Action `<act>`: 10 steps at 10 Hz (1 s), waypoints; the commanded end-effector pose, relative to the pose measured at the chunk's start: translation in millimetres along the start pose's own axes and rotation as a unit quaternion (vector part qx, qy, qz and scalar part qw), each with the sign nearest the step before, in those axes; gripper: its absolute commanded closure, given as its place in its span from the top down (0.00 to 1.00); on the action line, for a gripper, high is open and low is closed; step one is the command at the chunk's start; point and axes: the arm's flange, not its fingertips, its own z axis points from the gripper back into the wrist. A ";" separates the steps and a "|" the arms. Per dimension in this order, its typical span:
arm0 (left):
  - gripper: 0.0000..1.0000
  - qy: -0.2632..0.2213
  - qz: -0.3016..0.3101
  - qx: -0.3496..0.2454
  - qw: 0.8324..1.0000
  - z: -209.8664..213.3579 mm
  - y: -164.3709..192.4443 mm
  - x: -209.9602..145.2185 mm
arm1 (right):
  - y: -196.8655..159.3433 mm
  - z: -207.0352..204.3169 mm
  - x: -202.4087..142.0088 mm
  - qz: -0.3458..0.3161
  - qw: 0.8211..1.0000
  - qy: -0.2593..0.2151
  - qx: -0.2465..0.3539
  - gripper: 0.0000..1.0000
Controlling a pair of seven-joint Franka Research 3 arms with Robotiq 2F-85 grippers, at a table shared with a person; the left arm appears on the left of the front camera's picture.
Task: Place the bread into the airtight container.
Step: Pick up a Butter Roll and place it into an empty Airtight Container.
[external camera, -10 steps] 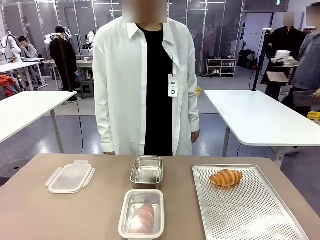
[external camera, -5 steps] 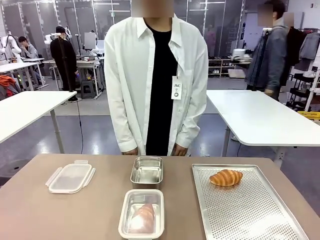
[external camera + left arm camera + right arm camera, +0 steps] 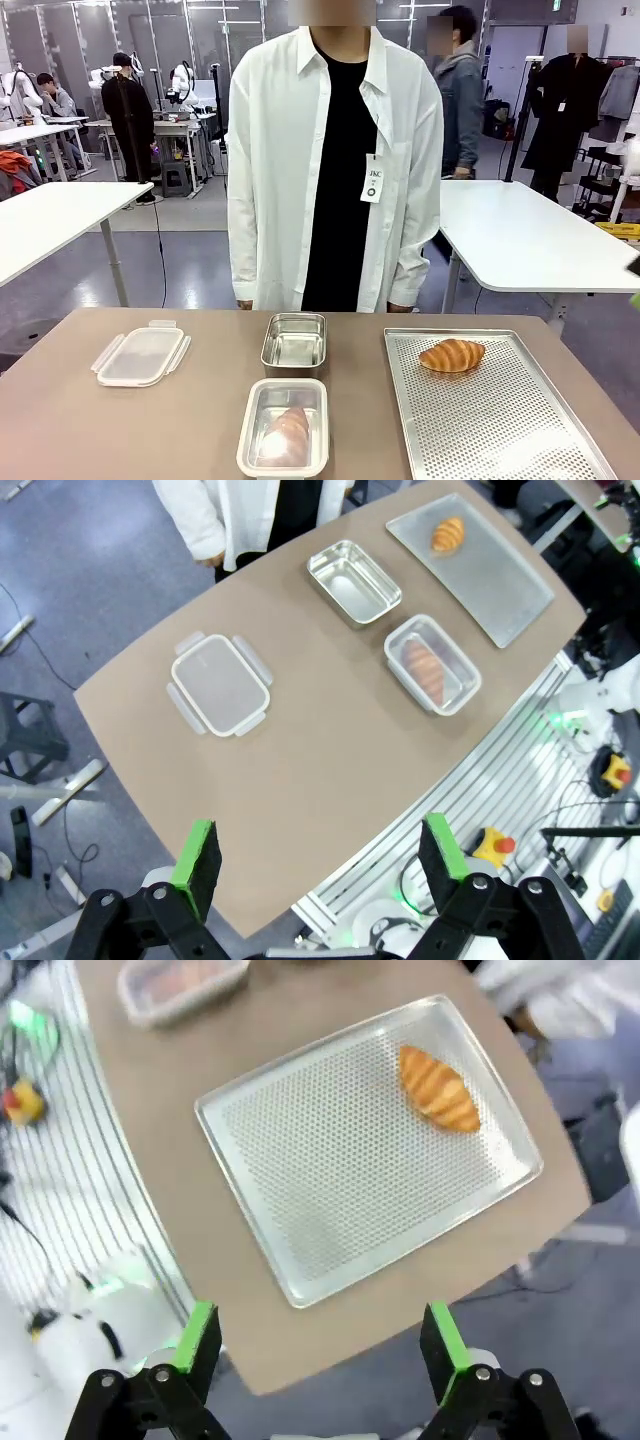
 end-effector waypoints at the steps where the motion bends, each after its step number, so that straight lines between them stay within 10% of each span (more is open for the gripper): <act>1: 1.00 0.000 -0.010 -0.005 1.000 1.0 -0.6 -1.0 | 5.0 -52.3 10.6 0.173 0.979 0.063 -0.084 1.00; 5: 1.00 0.000 -0.010 -0.005 1.000 1.0 -0.6 -1.0 | 10.6 -125.7 37.0 0.241 0.967 0.083 -0.032 1.00; 10: 1.00 0.000 -0.010 -0.005 1.000 1.0 -0.6 -1.0 | 19.7 -119.5 45.3 0.254 0.961 0.102 -0.038 1.00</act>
